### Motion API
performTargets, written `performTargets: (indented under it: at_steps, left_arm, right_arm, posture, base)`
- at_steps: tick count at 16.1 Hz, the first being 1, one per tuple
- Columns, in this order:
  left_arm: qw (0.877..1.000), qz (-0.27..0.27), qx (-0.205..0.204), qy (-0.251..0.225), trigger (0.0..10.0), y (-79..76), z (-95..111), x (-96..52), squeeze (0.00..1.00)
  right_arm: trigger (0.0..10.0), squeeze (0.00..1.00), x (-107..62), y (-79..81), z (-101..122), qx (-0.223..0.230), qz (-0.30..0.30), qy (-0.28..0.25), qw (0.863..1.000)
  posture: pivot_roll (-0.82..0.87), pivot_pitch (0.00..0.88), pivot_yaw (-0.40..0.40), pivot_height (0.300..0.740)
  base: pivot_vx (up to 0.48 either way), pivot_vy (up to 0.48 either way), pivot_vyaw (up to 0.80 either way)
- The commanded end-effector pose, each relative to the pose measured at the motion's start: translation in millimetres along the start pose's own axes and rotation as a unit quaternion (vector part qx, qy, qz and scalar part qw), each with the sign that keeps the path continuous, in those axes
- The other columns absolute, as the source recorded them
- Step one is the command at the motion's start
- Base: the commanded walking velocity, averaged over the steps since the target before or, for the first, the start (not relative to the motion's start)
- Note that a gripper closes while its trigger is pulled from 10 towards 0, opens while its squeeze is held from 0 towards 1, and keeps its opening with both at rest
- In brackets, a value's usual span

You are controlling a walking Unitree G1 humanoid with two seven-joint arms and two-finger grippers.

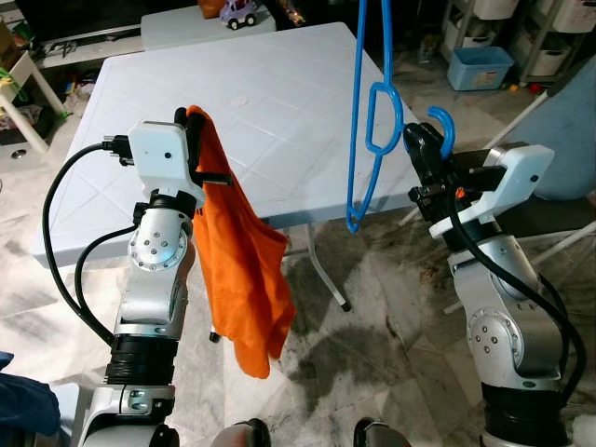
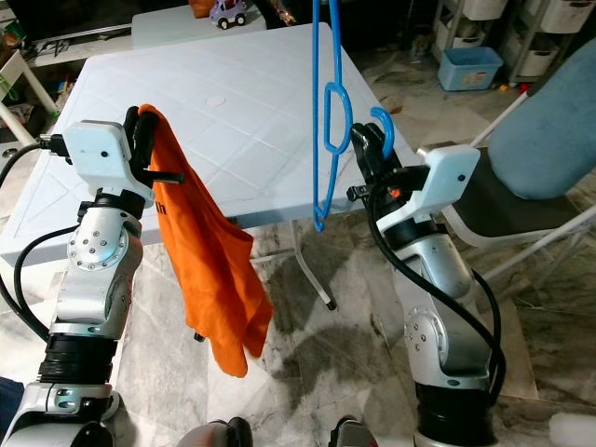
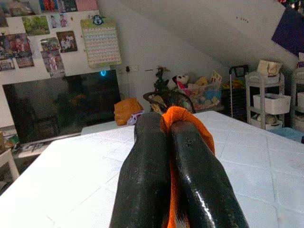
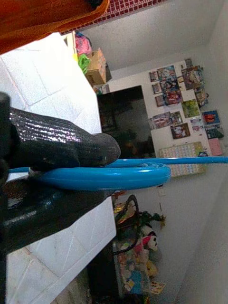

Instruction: Hang hanger

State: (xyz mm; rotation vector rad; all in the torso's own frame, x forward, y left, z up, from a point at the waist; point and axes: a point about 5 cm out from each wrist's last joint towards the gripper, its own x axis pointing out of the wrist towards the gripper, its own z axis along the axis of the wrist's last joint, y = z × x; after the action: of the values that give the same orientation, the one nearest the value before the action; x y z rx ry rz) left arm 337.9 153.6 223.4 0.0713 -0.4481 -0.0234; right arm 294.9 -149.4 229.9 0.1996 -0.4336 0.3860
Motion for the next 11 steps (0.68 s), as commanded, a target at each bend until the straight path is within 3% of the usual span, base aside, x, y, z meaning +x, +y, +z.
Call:
performTargets:
  at_steps: [1,2,4,5,7,9,10,11]
  left_arm:
    - [1.000,0.005,0.012,-0.020,10.0,4.8,9,5.7,0.00]
    - [0.999,0.004,0.018,-0.027,10.0,5.7,12,7.5,0.00]
    - [0.998,-0.008,0.022,-0.063,10.0,9.9,34,27.6,0.00]
    - [0.995,-0.045,0.029,-0.089,10.0,8.7,53,49.2,0.00]
    - [0.991,-0.097,0.050,-0.075,10.0,10.2,66,80.6,0.00]
    - [0.988,-0.114,0.104,-0.013,10.0,17.0,65,104.9,0.00]
    - [0.980,-0.076,0.186,-0.002,10.0,28.7,75,119.4,0.00]
    - [0.975,-0.041,0.217,-0.004,10.0,37.9,87,126.6,0.00]
  right_arm:
    - [10.0,0.00,-1.1,-0.4,2,-0.005,-0.003,-0.007,1.000]
    - [10.0,0.00,-1.6,-2.0,2,-0.009,-0.009,-0.007,1.000]
    - [10.0,0.00,-2.4,-6.9,1,-0.018,-0.025,-0.007,1.000]
    - [10.0,0.00,-1.7,-6.6,0,-0.020,-0.025,-0.003,0.999]
    - [10.0,0.00,-0.6,-5.0,-2,-0.023,-0.021,0.000,1.000]
    - [10.0,0.00,-2.6,-6.3,-4,-0.023,-0.026,0.002,0.999]
    - [10.0,0.00,-6.4,-6.8,-5,-0.022,-0.035,0.006,0.999]
    - [10.0,0.00,-9.3,-6.5,-6,-0.024,-0.039,0.010,0.999]
  posture:
    - [-0.06,0.140,0.077,0.740]
    - [-0.06,0.140,0.078,0.740]
    - [-0.05,0.143,0.076,0.740]
    - [-0.04,0.145,0.075,0.740]
    - [-0.04,0.153,0.081,0.740]
    - [-0.04,0.163,0.083,0.740]
    - [-0.05,0.183,0.082,0.740]
    - [-0.07,0.203,0.079,0.740]
  base:
    - [0.000,0.000,0.00]
    - [0.000,0.000,0.00]
    - [0.000,0.000,0.00]
    - [0.000,0.000,0.00]
    - [0.000,0.000,0.00]
    - [0.000,0.000,0.00]
    - [0.000,0.000,0.00]
    - [0.000,0.000,0.00]
